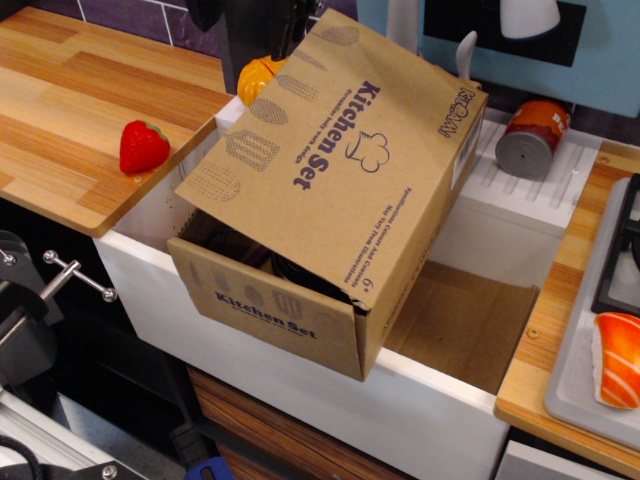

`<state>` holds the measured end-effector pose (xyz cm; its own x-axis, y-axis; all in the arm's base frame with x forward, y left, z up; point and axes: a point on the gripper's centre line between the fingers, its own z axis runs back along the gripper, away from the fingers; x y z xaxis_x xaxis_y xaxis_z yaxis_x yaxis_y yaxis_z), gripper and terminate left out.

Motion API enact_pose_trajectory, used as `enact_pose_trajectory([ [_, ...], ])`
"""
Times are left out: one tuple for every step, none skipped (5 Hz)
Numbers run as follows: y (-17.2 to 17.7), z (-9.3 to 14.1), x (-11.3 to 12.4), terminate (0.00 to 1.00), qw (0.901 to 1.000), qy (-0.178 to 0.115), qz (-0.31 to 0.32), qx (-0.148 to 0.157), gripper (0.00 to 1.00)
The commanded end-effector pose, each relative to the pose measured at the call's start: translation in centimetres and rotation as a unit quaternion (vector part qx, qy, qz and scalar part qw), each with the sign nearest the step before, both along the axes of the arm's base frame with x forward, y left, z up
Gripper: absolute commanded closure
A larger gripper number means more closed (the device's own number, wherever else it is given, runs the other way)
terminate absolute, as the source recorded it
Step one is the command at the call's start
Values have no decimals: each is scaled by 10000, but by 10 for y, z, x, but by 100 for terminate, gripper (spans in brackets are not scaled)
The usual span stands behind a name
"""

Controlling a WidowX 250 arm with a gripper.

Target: Open brown1fbox flap

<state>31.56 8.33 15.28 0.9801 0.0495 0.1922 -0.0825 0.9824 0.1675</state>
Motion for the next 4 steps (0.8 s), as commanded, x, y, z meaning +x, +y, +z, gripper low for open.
enact_pose_trajectory([
  [0, 0, 0, 0, 10000, 0, 0, 0, 0],
  [15, 9, -7, 0, 9997, 178, 150, -7, 0],
  [29, 4, -2, 0, 9996, 202, 202, -52, 0],
  [35, -7, 0, 0, 9996, 122, 174, -204, 0],
])
